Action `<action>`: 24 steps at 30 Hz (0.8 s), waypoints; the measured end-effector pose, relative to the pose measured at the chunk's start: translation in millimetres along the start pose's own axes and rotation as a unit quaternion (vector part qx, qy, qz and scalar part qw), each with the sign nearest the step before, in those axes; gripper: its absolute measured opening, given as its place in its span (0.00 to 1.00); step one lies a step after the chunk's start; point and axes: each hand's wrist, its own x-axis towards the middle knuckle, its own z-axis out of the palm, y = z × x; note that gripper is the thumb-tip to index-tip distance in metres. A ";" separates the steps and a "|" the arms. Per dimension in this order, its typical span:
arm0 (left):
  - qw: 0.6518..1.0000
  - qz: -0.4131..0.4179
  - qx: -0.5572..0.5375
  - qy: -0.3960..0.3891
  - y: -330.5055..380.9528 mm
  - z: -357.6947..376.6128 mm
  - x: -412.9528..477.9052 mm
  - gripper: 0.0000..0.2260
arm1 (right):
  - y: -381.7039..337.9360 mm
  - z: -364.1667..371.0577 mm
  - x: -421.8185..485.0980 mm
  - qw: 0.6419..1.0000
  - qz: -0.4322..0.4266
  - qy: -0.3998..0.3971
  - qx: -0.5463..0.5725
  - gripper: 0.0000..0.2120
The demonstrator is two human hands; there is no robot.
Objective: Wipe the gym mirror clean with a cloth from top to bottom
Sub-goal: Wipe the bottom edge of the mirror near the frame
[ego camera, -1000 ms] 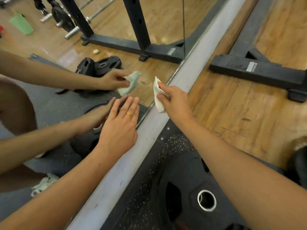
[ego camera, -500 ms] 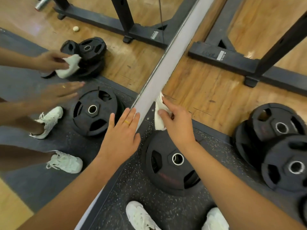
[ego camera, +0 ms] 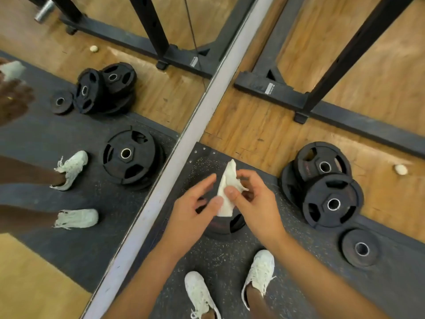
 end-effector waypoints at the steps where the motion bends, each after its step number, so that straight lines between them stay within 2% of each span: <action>1: 1.000 0.004 0.001 -0.023 5.3 2.3 -4.8 0.27 | -3.3 -1.1 -3.7 1.000 0.002 0.007 -0.004 0.12; 3: 0.998 0.019 0.016 -0.056 14.1 5.5 -14.4 0.29 | -9.4 -2.6 -12.2 1.000 0.010 0.019 -0.006 0.11; 5: 0.998 0.031 0.021 -0.053 19.5 4.0 -20.6 0.30 | -17.1 -2.8 -21.3 1.000 0.018 0.022 0.006 0.09; 10: 0.998 -0.002 -0.008 -0.059 30.7 -11.6 -38.4 0.37 | -40.1 8.0 -43.1 0.998 0.038 0.018 0.047 0.05; 12: 0.998 0.006 -0.005 -0.064 36.2 -18.7 -43.1 0.34 | -47.0 15.5 -46.7 0.997 0.039 0.016 0.057 0.05; 16: 1.000 0.006 0.023 0.003 32.9 -33.3 -39.3 0.29 | -52.8 30.9 -44.6 0.998 0.017 0.013 0.062 0.06; 24: 0.993 -0.040 -0.107 0.007 31.1 -55.5 -41.1 0.31 | -63.8 50.0 -39.0 0.998 -0.008 -0.002 0.059 0.12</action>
